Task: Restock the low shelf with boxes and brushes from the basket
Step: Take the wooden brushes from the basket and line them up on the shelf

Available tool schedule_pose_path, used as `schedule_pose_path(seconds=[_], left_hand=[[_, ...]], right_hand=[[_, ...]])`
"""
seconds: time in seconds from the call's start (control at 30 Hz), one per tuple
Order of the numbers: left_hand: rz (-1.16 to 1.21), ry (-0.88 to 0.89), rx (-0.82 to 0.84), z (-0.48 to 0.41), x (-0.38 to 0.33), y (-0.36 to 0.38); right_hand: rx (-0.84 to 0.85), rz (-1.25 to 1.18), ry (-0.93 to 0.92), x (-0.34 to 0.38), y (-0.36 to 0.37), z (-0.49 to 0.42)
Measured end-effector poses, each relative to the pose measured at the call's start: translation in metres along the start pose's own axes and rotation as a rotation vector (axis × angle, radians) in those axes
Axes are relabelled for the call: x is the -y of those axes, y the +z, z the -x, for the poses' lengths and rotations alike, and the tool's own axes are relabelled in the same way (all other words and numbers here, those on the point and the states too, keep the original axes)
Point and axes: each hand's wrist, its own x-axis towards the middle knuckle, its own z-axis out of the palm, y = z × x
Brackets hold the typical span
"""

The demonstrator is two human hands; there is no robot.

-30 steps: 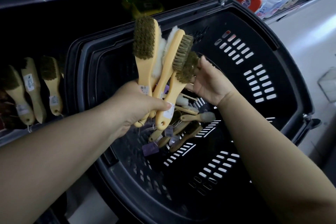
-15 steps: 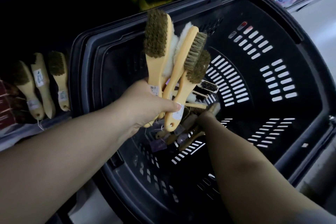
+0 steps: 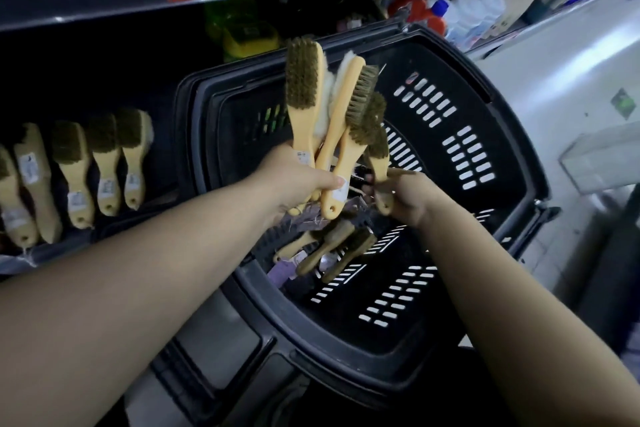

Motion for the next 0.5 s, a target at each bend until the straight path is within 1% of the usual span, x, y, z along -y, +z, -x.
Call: schedule_pose_path(seconds=[0.03, 0.13, 0.27, 0.4, 0.5], left_hand=[[0.016, 0.007, 0.003, 0.002, -0.002, 0.004], [0.103, -0.002, 0.007, 0.010, -0.007, 0.011], [0.231, 0.004, 0.059, 0.035, -0.018, 0.006], [0.343, 0.003, 0.118, 0.071, -0.027, -0.032], [0.421, 0.019, 0.171, 0.098, -0.023, -0.072]], right_hand=[[0.075, -0.079, 0.002, 0.002, 0.004, 0.017], [0.249, -0.203, -0.006, 0.005, 0.014, 0.062], [0.424, -0.265, -0.099, 0.013, 0.035, 0.112], [0.538, -0.291, -0.156, 0.017, 0.069, 0.147], [0.618, -0.321, -0.134, 0.011, 0.102, 0.167]])
